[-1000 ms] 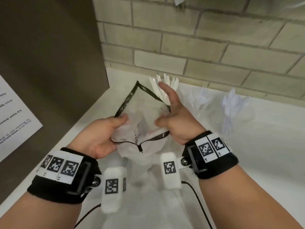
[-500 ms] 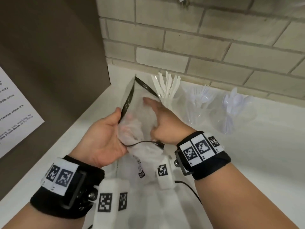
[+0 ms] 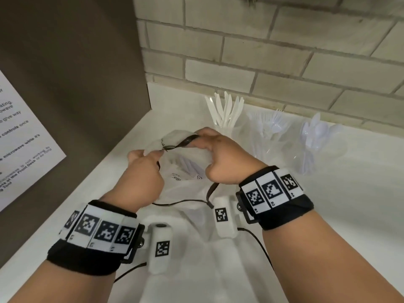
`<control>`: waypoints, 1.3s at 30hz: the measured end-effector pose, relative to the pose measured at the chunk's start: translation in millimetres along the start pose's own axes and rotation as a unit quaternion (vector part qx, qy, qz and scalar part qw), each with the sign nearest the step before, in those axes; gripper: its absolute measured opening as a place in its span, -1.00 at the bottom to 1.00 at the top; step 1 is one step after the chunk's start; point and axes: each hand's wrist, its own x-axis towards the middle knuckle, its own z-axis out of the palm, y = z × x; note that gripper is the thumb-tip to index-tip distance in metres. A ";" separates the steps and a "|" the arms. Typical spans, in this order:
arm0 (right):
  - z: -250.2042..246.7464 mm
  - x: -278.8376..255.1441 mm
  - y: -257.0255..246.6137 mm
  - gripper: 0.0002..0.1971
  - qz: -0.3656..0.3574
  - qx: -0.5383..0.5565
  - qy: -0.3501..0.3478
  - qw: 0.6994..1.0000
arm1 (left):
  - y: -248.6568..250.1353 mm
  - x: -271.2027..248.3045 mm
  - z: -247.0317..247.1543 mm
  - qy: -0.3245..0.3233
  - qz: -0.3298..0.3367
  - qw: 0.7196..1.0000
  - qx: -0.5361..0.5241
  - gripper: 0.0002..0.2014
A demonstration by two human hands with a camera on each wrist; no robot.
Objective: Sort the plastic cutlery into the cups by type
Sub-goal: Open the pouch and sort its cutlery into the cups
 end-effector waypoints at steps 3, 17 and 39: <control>1.8 -0.1 1.9 -0.63 0.092 -0.105 0.102 0.985 | 7.9 -1.6 1.3 -0.010 0.028 0.999 0.028 -0.56; 27.8 -3.5 8.1 -0.17 0.041 -0.159 0.126 0.978 | -13.8 -2.3 10.0 -0.074 -0.011 0.988 0.132 0.03; 37.8 -10.7 -1.0 -0.65 0.032 -0.176 0.078 0.981 | 17.4 -16.1 9.5 -0.205 -0.035 0.929 0.306 -0.77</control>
